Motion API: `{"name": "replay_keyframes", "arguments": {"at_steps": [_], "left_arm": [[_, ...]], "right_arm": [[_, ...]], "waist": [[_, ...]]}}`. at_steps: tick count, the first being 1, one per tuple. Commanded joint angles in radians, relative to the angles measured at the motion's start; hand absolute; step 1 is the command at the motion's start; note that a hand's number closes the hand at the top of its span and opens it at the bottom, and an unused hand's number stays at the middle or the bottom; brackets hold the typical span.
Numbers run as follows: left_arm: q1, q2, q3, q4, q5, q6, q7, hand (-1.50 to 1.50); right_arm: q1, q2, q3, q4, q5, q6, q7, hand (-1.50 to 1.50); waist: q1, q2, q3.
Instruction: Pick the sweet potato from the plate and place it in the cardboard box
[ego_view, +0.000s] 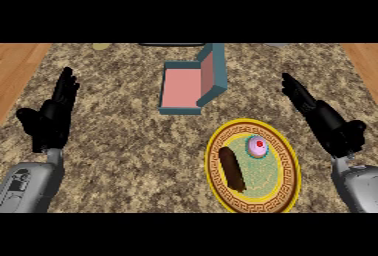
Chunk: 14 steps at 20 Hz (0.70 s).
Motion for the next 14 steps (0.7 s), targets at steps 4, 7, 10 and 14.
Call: {"name": "replay_keyframes", "arguments": {"at_steps": [4,7,10,14], "left_arm": [[0.104,-0.031,0.04,-0.104,0.086,-0.021,0.022,0.0],[0.074,-0.069,0.016,-0.073,0.088,-0.005,0.054,0.0],[0.127,-0.105,-0.016,-0.194,0.145,-0.035,0.123,0.0],[0.114,-0.066,0.039,-0.151,0.166,-0.061,0.122,0.0]], "right_arm": [[0.092,-0.031,-0.157,-0.167,0.11,-0.229,-0.02,1.5],[0.122,-0.322,-0.099,-0.102,0.43,-0.164,0.004,1.5],[0.232,-0.103,-0.15,-0.162,0.473,-0.453,0.005,-1.5],[0.315,-0.099,-0.026,-0.308,0.635,-0.471,-0.082,-1.5]], "waist": [[-0.023,0.005,-0.001],[-0.06,0.014,-0.033],[-0.021,0.008,0.0],[-0.02,0.016,-0.001]]}}
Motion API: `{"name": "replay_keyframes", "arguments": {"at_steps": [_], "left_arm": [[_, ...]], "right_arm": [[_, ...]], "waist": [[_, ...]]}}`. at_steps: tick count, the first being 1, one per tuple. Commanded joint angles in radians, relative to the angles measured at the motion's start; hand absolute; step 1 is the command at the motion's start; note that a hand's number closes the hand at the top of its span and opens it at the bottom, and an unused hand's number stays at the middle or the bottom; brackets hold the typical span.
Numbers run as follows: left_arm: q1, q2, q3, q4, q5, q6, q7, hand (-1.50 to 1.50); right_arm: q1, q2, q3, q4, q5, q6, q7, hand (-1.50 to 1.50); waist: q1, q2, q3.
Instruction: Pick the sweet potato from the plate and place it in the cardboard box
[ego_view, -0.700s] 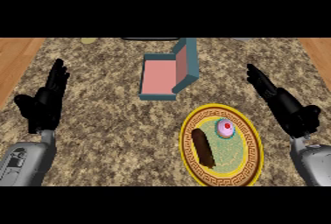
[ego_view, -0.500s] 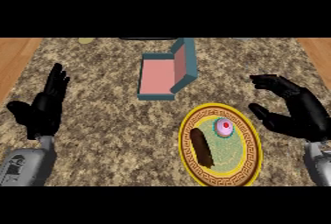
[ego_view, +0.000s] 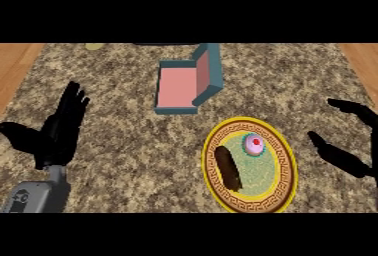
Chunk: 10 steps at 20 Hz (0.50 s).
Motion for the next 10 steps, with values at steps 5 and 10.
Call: {"name": "replay_keyframes", "arguments": {"at_steps": [5,10], "left_arm": [[0.029,-0.002,-0.026,-0.114,0.008,0.003,0.095,0.0],[0.026,-0.014,-0.036,-0.109,-0.014,0.022,0.088,0.0]], "right_arm": [[0.05,-0.099,0.199,-0.229,0.317,0.157,0.273,-1.5],[0.058,-0.229,0.262,-0.366,0.22,0.51,0.493,-1.5]], "waist": [[0.021,0.002,-0.001],[0.017,0.003,-0.004]]}}
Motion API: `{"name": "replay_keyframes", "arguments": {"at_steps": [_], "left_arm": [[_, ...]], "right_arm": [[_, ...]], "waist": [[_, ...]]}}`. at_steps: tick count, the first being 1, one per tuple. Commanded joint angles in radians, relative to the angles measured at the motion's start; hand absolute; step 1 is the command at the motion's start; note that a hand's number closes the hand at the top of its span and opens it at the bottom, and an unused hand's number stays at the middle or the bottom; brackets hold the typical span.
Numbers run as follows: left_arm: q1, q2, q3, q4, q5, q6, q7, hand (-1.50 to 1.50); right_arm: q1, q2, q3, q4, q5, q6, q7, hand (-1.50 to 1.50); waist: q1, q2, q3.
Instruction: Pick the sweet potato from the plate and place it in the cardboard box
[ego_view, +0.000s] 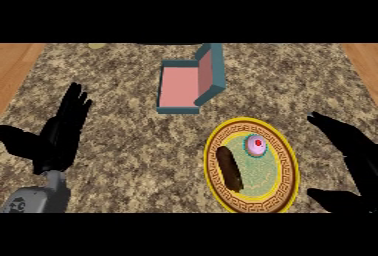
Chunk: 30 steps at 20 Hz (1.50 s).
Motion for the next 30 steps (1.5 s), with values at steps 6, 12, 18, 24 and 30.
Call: {"name": "replay_keyframes", "arguments": {"at_steps": [6,12,18,24,30], "left_arm": [[-0.007,0.009,0.001,-0.028,0.0,-0.015,0.037,0.0],[0.057,-0.016,-0.013,-0.061,-0.029,-0.019,0.015,0.0],[0.023,-0.023,0.023,-0.066,-0.004,-0.026,0.038,0.0],[0.039,-0.075,-0.011,-0.058,-0.05,-0.008,0.018,0.0],[0.052,-0.037,0.042,-0.103,-0.034,-0.041,0.061,0.0]], "right_arm": [[-0.224,0.095,0.177,-0.215,-0.105,0.438,0.581,-1.5],[-0.34,0.369,0.342,-0.141,-0.03,0.441,0.746,-1.5],[-0.401,0.466,0.383,0.054,0.093,0.41,0.737,-1.5],[-0.279,0.46,0.328,0.043,0.109,0.397,0.646,-1.5],[-0.268,0.52,0.333,0.112,0.179,0.412,0.624,-1.5]], "waist": [[0.02,0.005,0.002],[0.011,0.005,0.004],[0.011,0.006,0.004],[0.002,0.005,0.005],[0.003,0.005,0.005]]}}
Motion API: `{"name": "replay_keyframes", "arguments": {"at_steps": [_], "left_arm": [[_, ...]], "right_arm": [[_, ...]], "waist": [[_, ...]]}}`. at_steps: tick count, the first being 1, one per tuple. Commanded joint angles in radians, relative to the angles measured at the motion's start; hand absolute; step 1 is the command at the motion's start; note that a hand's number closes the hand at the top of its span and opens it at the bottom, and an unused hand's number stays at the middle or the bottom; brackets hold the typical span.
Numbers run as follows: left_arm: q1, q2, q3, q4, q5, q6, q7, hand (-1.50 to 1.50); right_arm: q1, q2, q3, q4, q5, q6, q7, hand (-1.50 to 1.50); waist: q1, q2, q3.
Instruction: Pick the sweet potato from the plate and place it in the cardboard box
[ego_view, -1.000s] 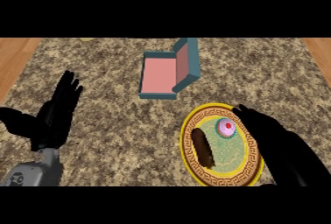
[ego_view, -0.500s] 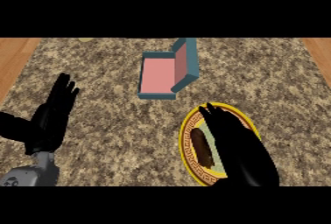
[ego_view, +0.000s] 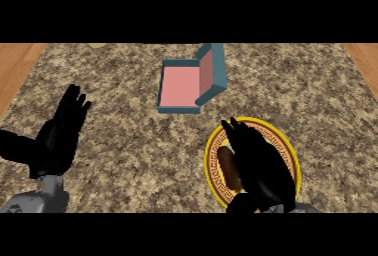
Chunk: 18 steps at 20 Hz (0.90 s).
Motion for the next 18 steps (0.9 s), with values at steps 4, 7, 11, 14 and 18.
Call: {"name": "replay_keyframes", "arguments": {"at_steps": [4,7,11,14,18], "left_arm": [[0.016,-0.045,-0.015,0.006,-0.038,0.006,-0.014,0.0],[-0.02,-0.039,0.026,0.046,-0.03,-0.018,-0.023,0.0],[0.025,-0.044,0.032,0.001,-0.028,-0.047,-0.035,0.0],[0.025,-0.041,0.019,-0.006,-0.055,-0.046,-0.019,0.0],[-0.042,-0.047,0.071,0.09,-0.022,-0.072,-0.041,0.0]], "right_arm": [[0.07,0.078,0.067,0.143,0.183,-0.137,-0.05,-1.5],[0.121,0.077,0.065,0.032,0.186,-0.039,-0.015,-1.5],[0.075,0.129,0.002,0.157,0.199,-0.063,-0.078,-1.5],[0.034,0.168,-0.023,0.172,0.179,-0.004,-0.037,-1.5],[0.137,0.157,0.049,0.182,0.276,-0.095,-0.08,-1.5]], "waist": [[-0.001,0.0,0.0],[-0.004,0.0,0.0],[-0.001,0.0,0.0],[0.001,0.0,0.0],[-0.004,0.001,0.0]]}}
